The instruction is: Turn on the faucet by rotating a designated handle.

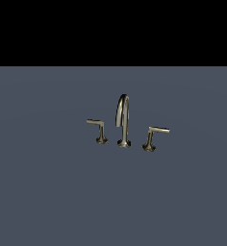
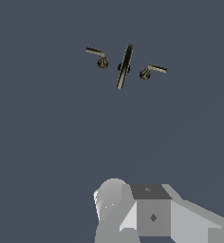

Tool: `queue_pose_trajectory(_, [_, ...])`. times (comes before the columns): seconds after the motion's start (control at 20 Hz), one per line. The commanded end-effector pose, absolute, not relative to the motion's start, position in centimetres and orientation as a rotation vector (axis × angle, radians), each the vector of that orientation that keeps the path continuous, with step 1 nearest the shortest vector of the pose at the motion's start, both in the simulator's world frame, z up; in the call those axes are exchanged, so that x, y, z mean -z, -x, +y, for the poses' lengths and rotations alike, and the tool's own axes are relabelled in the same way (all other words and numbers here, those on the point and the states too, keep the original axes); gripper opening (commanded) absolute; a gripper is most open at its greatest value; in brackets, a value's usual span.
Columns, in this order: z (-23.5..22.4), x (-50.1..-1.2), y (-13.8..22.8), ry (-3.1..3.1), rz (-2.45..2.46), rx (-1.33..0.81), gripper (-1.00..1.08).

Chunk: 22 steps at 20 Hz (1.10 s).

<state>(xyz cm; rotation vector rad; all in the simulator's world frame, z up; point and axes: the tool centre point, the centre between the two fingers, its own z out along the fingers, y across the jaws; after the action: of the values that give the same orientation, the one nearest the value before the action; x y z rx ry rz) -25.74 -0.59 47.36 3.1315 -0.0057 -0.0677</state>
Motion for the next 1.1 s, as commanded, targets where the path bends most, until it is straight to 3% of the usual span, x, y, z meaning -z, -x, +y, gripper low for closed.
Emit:
queue_pose_trajectory(0.0, [-0.6, -47.4, 25.7, -3.131, -0.006, 0.068, -1.0])
queue_pose_trajectory(1.05, [3.7, -42.4, 23.6, -3.111, -0.376, 0.063, -1.0])
